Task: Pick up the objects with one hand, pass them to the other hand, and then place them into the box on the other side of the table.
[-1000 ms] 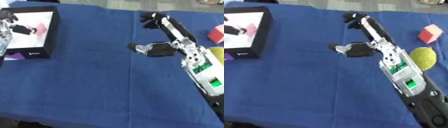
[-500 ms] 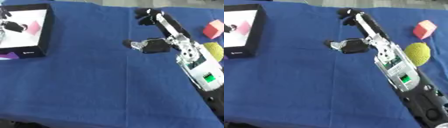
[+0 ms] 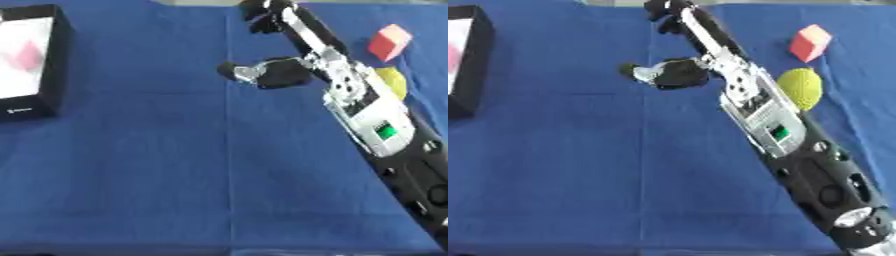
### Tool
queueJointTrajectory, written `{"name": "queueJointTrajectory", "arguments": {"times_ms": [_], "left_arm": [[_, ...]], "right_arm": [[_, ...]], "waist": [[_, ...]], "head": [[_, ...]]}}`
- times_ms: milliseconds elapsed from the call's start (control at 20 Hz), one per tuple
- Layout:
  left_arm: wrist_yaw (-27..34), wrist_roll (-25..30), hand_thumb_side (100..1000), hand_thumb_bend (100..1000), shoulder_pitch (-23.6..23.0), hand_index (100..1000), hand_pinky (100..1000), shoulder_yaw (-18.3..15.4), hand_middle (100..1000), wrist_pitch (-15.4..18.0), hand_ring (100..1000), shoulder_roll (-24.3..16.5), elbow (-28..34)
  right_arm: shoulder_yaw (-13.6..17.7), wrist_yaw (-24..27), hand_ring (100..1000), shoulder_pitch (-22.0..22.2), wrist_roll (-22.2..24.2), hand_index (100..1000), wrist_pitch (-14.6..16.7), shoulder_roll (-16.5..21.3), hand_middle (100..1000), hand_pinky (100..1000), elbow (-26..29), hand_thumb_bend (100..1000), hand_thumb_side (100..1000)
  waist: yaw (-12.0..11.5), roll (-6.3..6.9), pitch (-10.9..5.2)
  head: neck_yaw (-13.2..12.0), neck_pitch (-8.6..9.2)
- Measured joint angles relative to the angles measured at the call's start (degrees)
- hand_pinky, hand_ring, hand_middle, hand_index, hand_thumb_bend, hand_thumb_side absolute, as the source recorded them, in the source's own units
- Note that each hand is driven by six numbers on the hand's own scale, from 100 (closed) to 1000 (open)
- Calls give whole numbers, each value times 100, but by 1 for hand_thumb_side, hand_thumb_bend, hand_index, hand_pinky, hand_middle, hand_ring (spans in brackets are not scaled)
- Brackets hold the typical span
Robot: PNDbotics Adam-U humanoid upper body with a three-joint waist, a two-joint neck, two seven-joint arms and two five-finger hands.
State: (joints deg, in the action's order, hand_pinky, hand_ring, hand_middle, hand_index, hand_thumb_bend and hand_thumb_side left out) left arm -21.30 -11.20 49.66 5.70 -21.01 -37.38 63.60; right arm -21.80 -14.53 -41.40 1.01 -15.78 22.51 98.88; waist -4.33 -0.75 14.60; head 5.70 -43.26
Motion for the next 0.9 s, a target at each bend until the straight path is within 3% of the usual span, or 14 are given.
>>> {"name": "queueJointTrajectory", "arguments": {"times_ms": [50, 350, 800, 900], "left_arm": [[97, -61, 396, 212, -24, 721, 809, 33, 635, 29, 697, -19, 78], [315, -141, 399, 210, -82, 722, 812, 168, 639, 55, 702, -68, 333], [298, -82, 401, 210, -102, 723, 813, 196, 641, -12, 703, -93, 345], [286, -74, 405, 211, -111, 723, 814, 199, 644, -18, 706, -93, 344]], "right_arm": [[38, -2, 765, -9, -24, 865, -19, 38, 763, 838, -3, 608, 320], [202, -42, 783, -168, -24, 860, -161, 306, 778, 847, -185, 616, 360], [201, 19, 800, -523, 532, 860, -316, 675, 797, 853, -432, 618, 378], [183, 18, 818, -558, 577, 863, -342, 708, 821, 867, -476, 610, 426]], "waist": [[3, 0, -7], [39, 0, -61], [74, -5, -107], [74, -28, -123]], "head": [[28, 0], [149, 0], [201, 0], [216, -6]]}}
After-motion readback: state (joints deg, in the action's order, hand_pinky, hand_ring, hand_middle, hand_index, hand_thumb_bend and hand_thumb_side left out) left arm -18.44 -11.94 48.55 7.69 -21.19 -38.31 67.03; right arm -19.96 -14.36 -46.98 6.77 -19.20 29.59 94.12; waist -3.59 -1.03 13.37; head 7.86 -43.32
